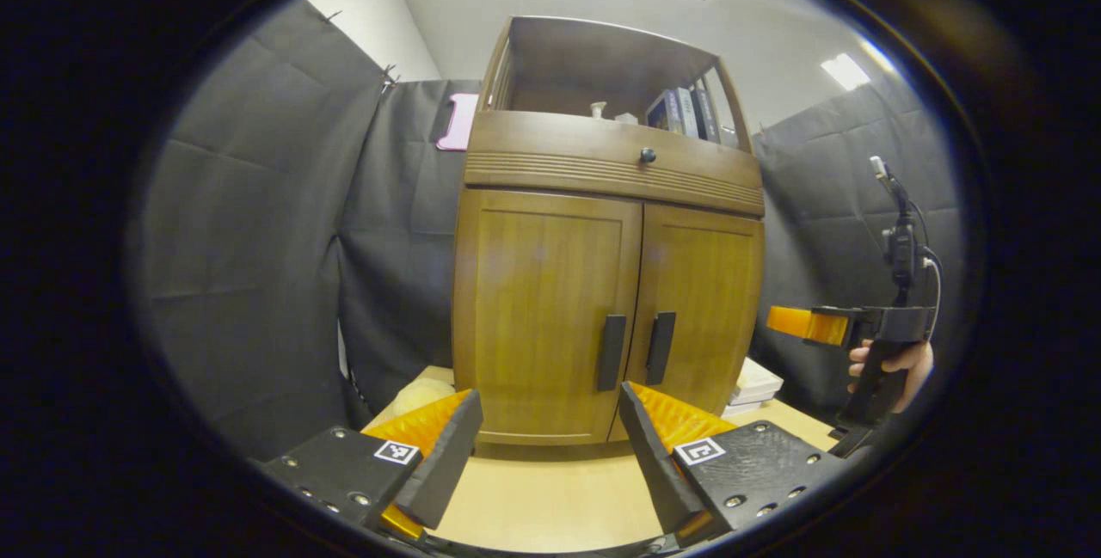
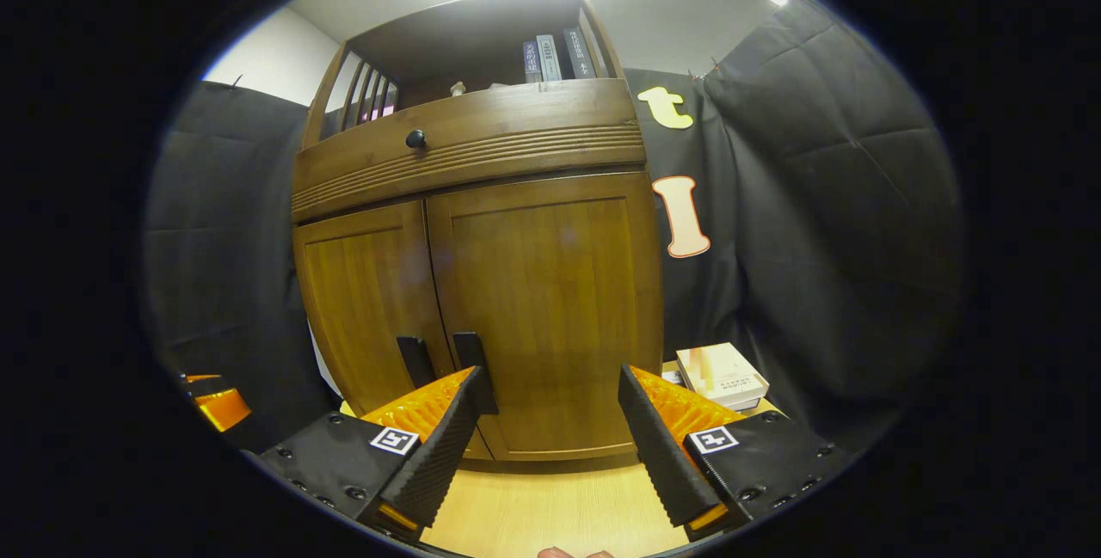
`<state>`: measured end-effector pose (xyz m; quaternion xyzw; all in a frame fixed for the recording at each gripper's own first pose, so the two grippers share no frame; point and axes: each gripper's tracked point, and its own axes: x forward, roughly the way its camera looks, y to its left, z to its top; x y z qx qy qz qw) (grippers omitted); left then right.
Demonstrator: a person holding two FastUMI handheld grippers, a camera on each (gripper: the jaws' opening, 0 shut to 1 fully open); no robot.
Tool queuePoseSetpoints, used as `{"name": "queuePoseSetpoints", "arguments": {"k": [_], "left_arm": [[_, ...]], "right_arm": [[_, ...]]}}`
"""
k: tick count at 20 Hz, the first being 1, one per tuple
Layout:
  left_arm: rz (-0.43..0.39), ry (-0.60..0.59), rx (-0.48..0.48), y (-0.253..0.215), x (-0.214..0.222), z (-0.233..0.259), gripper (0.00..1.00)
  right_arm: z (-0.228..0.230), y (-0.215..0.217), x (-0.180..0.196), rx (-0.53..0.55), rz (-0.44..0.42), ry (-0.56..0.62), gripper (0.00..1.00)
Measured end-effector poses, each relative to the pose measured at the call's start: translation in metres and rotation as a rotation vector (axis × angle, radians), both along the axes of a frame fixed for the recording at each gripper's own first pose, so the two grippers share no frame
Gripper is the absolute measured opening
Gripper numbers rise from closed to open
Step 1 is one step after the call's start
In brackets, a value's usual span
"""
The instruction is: Open the right door of the double-door shoe cabinet with the right hand, and open the left door with the left hand.
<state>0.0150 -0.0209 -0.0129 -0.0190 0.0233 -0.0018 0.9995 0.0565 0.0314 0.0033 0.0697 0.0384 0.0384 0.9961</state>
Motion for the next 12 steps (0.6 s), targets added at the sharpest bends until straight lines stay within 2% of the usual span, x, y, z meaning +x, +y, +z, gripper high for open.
{"name": "queuePoseSetpoints", "arguments": {"k": [3,4,6,7,12], "left_arm": [[0.003,0.023,0.012,0.001,0.0,-0.003,0.89],[0.006,0.032,0.012,0.001,0.0,-0.005,0.92],[0.007,0.054,0.002,0.0,-0.001,-0.01,0.89],[0.009,0.062,-0.003,0.001,-0.001,-0.011,0.89],[0.032,0.096,-0.011,0.003,-0.003,-0.013,0.89]], "right_arm": [[0.003,0.011,0.015,-0.008,0.014,0.004,0.96],[0.003,0.016,0.02,-0.007,0.018,0.005,0.92],[0.004,0.028,0.031,0.0,0.031,0.007,0.97],[0.005,0.033,0.037,0.0,0.037,0.006,0.92],[0.005,0.053,0.066,-0.035,0.041,0.002,0.92]]}}
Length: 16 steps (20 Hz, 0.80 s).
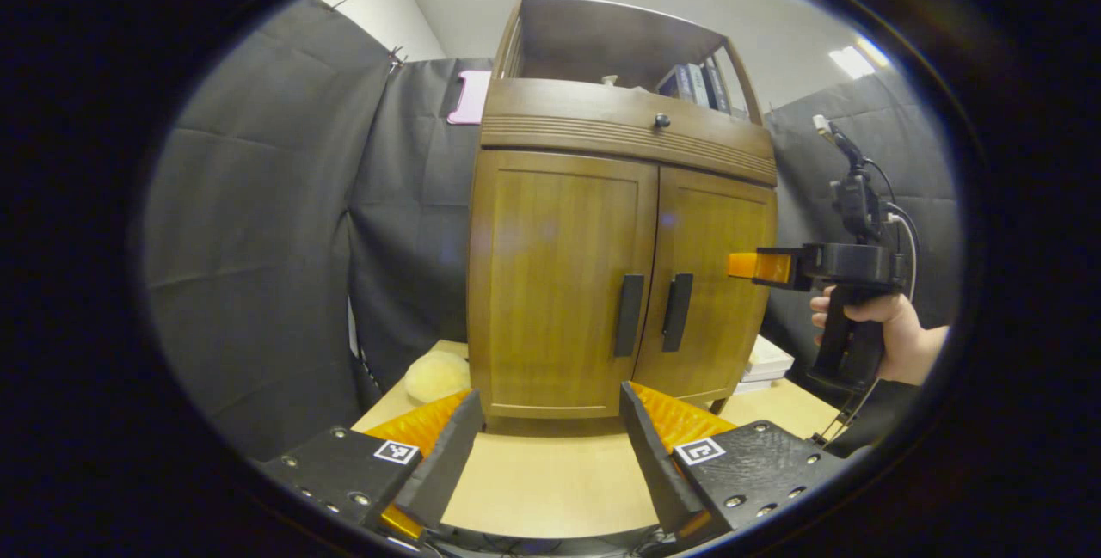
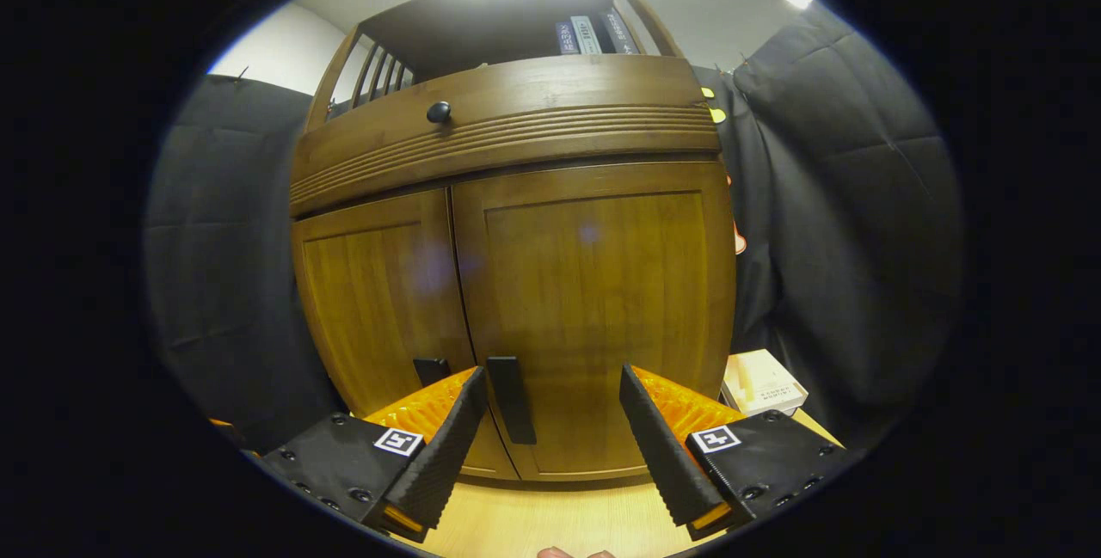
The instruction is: Open the right door of the double-door shoe cabinet with the right hand, and open the left door with the left hand.
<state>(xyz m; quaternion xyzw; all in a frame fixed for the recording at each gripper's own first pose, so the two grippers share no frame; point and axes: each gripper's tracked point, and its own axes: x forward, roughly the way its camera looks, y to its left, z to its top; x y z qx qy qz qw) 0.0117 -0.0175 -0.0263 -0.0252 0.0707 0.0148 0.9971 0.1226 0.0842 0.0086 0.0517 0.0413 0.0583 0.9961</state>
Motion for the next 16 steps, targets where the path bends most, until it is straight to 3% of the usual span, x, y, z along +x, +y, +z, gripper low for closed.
{"name": "queuePoseSetpoints", "arguments": {"k": [10,12,16], "left_arm": [[0.092,0.05,-0.008,0.01,-0.005,-0.003,0.89],[0.114,0.068,-0.01,0.014,-0.006,-0.007,0.89],[0.16,0.084,-0.059,0.012,-0.01,-0.009,0.89]], "right_arm": [[-0.032,0.047,0.051,-0.034,0.05,0.041,0.92],[-0.041,0.05,0.059,-0.049,0.048,0.045,0.98],[-0.052,0.053,0.071,-0.072,0.039,0.049,0.98]]}}
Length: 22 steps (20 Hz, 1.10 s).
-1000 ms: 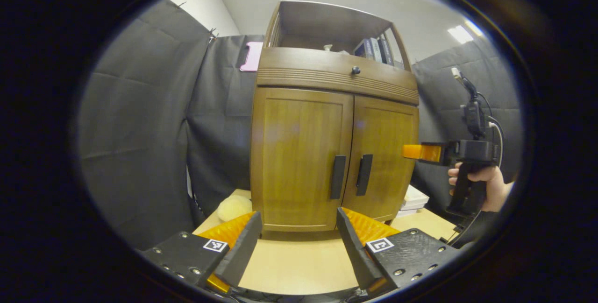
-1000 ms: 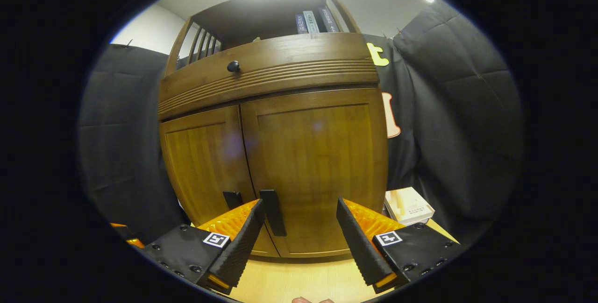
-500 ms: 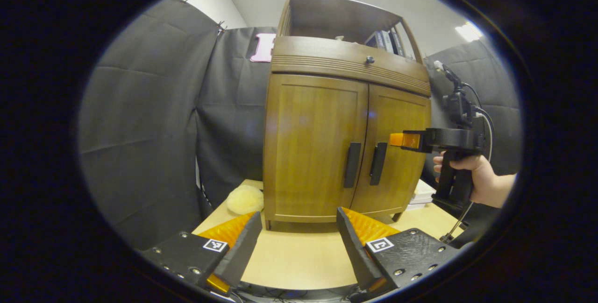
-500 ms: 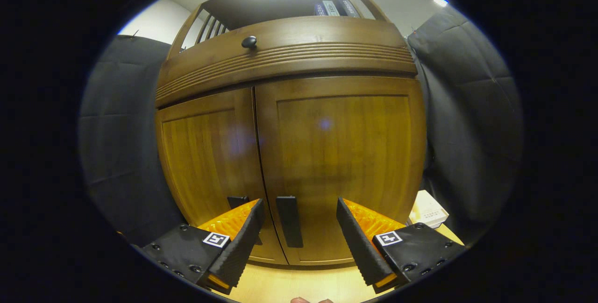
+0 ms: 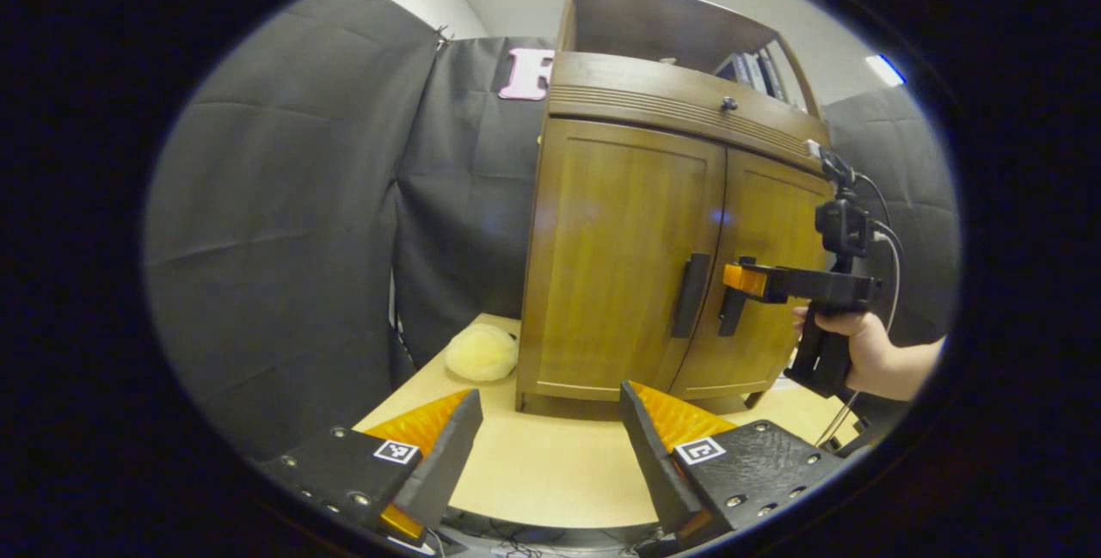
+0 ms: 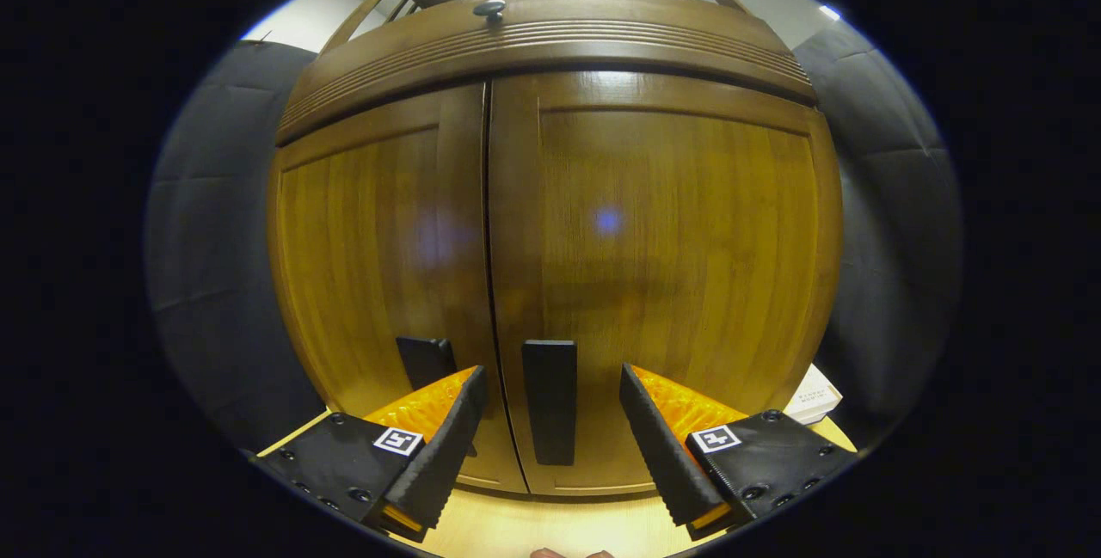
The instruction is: Open the right door of the double-door shoe cabinet with the right hand, and open the left door with the left hand.
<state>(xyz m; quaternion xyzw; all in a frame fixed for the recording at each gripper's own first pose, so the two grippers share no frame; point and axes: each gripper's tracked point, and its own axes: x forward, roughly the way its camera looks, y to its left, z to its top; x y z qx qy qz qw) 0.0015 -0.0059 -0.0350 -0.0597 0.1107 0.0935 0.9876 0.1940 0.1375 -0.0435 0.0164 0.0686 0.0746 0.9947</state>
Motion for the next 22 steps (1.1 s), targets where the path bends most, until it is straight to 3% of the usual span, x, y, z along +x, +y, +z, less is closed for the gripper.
{"name": "queuePoseSetpoints", "arguments": {"k": [7,12,18,22], "left_arm": [[0.022,0.033,0.006,0.005,-0.005,-0.005,0.89],[0.013,0.034,0.018,0.006,-0.002,-0.004,0.89],[-0.02,0.018,0.015,0.002,-0.001,0.0,0.89],[-0.027,0.012,0.014,0.001,0.0,0.001,0.89]], "right_arm": [[-0.012,0.0,0.024,-0.013,-0.025,0.02,0.92],[-0.014,0.004,0.03,-0.009,-0.029,0.03,0.41],[-0.014,0.004,0.031,0.001,-0.035,0.028,0.32],[-0.015,0.008,0.03,0.006,0.015,0.056,0.05]]}}
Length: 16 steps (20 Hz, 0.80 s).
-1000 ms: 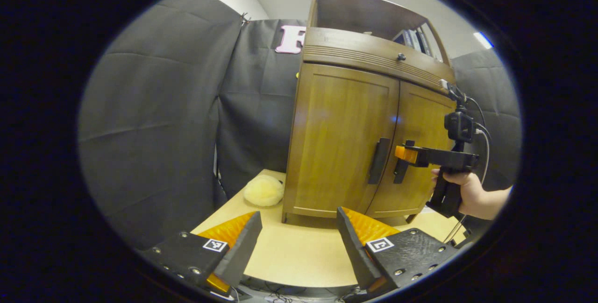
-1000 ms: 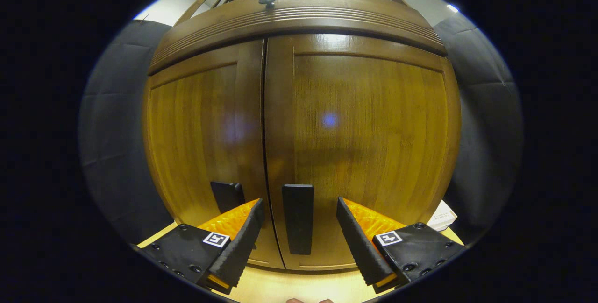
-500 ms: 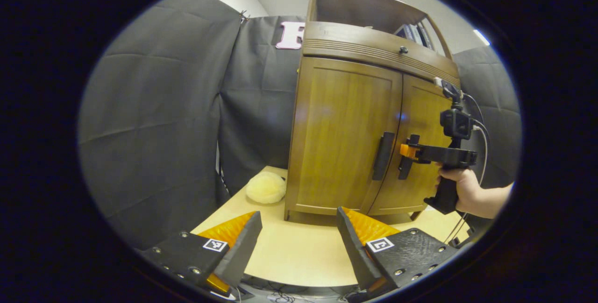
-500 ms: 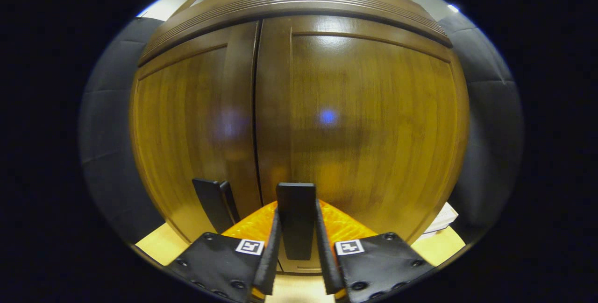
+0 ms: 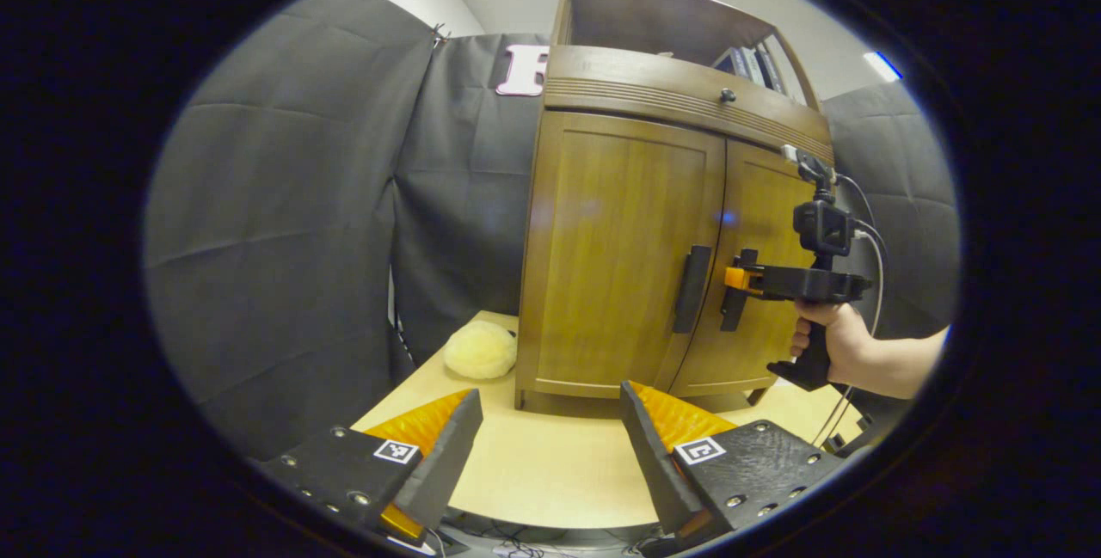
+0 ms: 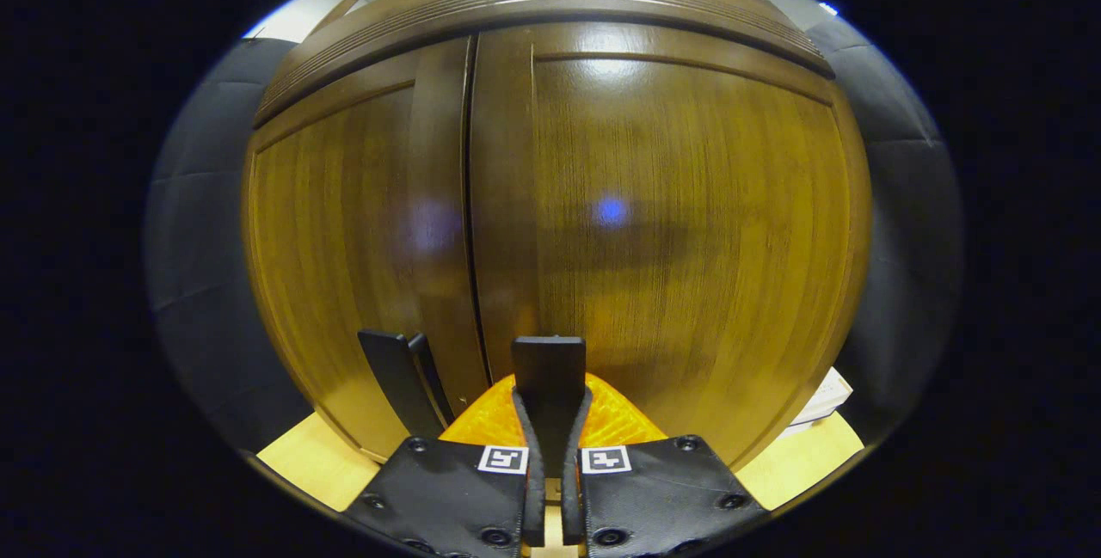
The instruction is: Open the right door of the double-door shoe cabinet with the right hand, and open the left door with the left hand.
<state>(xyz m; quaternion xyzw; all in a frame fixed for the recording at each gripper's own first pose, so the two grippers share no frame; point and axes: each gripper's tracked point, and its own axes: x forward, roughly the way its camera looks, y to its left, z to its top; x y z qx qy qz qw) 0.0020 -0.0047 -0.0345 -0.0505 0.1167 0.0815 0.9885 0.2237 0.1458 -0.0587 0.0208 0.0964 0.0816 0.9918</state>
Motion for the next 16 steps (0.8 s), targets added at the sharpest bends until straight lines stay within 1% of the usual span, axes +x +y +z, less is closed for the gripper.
{"name": "queuePoseSetpoints", "arguments": {"k": [1,2,4,5,6,7,9,12,15,16], "left_arm": [[-0.002,-0.002,-0.004,-0.001,0.0,0.001,0.89],[-0.005,-0.006,-0.007,-0.001,0.0,0.003,0.89],[-0.01,-0.013,-0.001,-0.003,-0.002,0.007,0.89],[-0.015,-0.02,0.009,-0.003,-0.003,0.009,0.92],[-0.019,-0.025,0.022,-0.002,-0.003,0.011,0.92],[-0.022,-0.029,0.033,-0.002,-0.002,0.011,0.89],[-0.03,-0.031,0.033,-0.004,-0.002,0.013,0.89],[-0.043,-0.074,0.019,-0.005,0.0,0.027,0.89],[-0.045,-0.08,0.029,-0.002,0.008,0.034,0.89],[-0.047,-0.084,0.035,-0.001,0.011,0.036,0.89]], "right_arm": [[-0.002,-0.002,-0.001,0.001,0.009,0.007,0.09],[-0.002,-0.001,-0.001,-0.002,0.009,0.006,0.05],[-0.001,-0.002,-0.005,-0.008,-0.002,0.003,0.09],[-0.001,-0.002,-0.007,-0.008,-0.006,0.003,0.09],[-0.001,-0.003,-0.009,-0.011,-0.004,0.005,0.12],[-0.001,-0.003,-0.013,-0.011,0.0,0.007,0.09],[-0.002,-0.004,-0.02,-0.01,0.014,0.013,0.09],[-0.002,-0.008,-0.036,-0.009,0.028,0.008,0.09],[-0.001,-0.012,-0.049,-0.004,0.038,0.007,0.09],[-0.001,-0.013,-0.053,-0.004,0.04,0.005,0.05]]}}
